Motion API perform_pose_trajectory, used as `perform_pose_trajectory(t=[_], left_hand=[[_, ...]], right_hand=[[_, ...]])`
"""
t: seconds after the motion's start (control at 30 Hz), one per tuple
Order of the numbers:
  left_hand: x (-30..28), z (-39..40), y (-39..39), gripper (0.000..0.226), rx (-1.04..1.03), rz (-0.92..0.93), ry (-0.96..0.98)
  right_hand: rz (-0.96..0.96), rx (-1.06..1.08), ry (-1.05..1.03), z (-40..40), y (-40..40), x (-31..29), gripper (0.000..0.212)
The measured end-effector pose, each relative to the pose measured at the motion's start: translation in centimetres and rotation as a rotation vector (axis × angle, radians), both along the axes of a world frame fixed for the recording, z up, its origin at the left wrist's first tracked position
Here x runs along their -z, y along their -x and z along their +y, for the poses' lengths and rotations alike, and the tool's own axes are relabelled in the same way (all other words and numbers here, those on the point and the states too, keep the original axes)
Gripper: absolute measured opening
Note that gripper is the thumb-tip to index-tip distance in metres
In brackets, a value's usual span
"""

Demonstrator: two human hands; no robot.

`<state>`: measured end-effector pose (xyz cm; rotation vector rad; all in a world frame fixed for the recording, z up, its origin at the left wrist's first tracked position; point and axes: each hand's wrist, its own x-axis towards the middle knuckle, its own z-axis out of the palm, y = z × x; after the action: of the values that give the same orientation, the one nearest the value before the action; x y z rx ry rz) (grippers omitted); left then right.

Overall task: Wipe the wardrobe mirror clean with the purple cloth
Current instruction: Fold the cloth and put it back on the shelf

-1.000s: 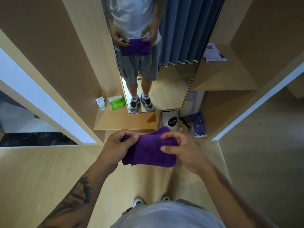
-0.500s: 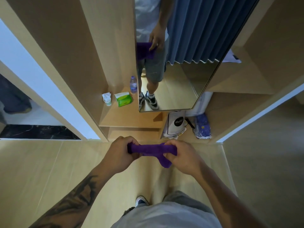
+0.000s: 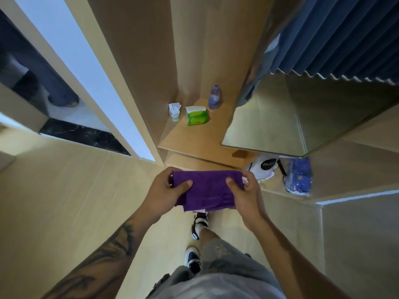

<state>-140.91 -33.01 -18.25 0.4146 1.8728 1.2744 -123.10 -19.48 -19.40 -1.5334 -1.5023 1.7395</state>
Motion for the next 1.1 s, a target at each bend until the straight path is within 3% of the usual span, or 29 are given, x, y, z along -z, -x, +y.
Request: perform_pose_trajectory(t=[0.1, 0.2, 0.37, 0.43, 0.53, 0.63, 0.73, 0.87, 1.0, 1.1], left_hand=[[1.1, 1.2, 2.0, 0.03, -0.078, -0.054, 0.021], [2.4, 2.0, 5.0, 0.055, -0.09, -0.06, 0.04], [6.5, 4.4, 10.3, 0.067, 0.035, 0.306, 0.159], [8.3, 5.5, 11.9, 0.063, 0.094, 0.369, 0.173], [11.3, 6.7, 14.1, 0.075, 0.159, 0.387, 0.167], [15.6, 7.3, 16.4, 0.083, 0.324, 0.517, 0.206], [20.8, 7.9, 18.1, 0.078, 0.491, 0.621, 0.233], [28.6, 11.4, 21.1, 0.048, 0.465, 0.703, 0.168], [37.9, 16.6, 25.3, 0.046, 0.575, 0.891, 0.045], [43.3, 20.1, 27.8, 0.054, 0.691, 0.94, 0.129]], right_hand=[[-0.039, -0.089, -0.034, 2.0, 3.3, 1.6, 0.033], [-0.007, -0.163, -0.021, 3.6, 6.6, 2.5, 0.046], [-0.126, -0.441, -0.252, 5.6, 12.1, 5.6, 0.029], [-0.183, -0.571, -0.318, 6.2, 14.0, 7.3, 0.046], [-0.267, -0.785, -0.416, 7.5, 16.7, 10.5, 0.079], [-0.378, -0.95, -0.592, 8.7, 18.8, 14.6, 0.091], [-0.469, -0.907, -0.68, 9.6, 20.5, 19.5, 0.075], [-0.57, -0.796, -0.795, 11.7, 22.2, 27.3, 0.058], [-0.639, -0.675, -0.767, 14.7, 25.0, 34.8, 0.05], [-0.664, -0.62, -0.819, 16.9, 27.5, 40.1, 0.052]])
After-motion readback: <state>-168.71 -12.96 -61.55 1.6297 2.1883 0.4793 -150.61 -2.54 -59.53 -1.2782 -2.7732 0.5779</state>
